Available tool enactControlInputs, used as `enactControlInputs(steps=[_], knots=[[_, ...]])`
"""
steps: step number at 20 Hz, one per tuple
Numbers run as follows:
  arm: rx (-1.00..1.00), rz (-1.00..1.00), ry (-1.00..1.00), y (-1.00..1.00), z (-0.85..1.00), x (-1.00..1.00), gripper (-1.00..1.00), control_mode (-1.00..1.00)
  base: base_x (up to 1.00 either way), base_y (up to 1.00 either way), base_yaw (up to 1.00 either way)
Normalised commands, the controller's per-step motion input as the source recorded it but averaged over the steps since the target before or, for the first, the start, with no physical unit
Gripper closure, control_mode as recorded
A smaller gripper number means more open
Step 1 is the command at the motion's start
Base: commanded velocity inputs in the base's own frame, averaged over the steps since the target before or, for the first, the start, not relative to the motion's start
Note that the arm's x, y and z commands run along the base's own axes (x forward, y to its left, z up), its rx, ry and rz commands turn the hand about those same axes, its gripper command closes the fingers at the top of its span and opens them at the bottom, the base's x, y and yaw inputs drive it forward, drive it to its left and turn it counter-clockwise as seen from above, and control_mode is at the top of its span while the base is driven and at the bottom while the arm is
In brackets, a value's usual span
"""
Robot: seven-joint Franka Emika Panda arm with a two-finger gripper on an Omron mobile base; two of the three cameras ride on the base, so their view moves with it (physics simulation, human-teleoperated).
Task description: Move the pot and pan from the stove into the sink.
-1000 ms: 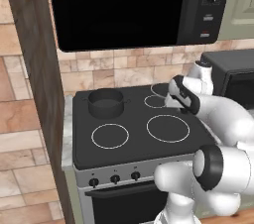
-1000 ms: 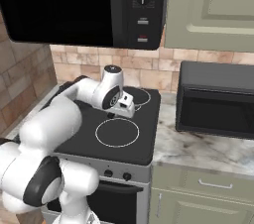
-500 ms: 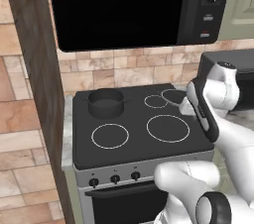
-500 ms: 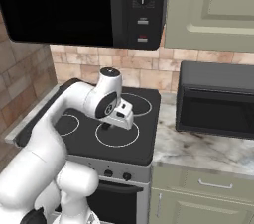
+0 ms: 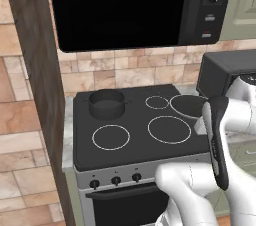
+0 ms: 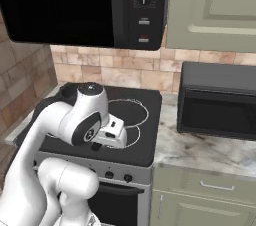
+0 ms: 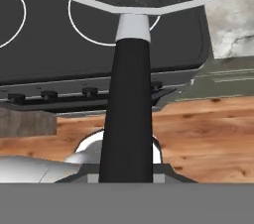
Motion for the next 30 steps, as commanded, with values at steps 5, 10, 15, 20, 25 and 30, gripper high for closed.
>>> enactControlInputs(steps=[5,10,15,20,25,30], knots=[[-0.12,0.1,-0.22,0.0,0.05,-0.68,1.0,-1.0,0.0,0.0,0.0],[-0.03,0.02,-0.13,0.0,0.0,-0.2,1.0,-1.0,0.0,0.0,0.0],[0.0,0.0,0.0,0.0,0.0,0.0,1.0,-1.0,0.0,0.0,0.0],[0.0,0.0,0.0,0.0,0.0,0.0,1.0,1.0,-0.1,0.01,0.0],[0.0,0.0,0.0,0.0,0.0,0.0,1.0,1.0,-0.6,-0.02,-0.03],[0.0,0.0,0.0,0.0,0.0,0.0,1.0,1.0,-0.75,-0.01,-0.02]])
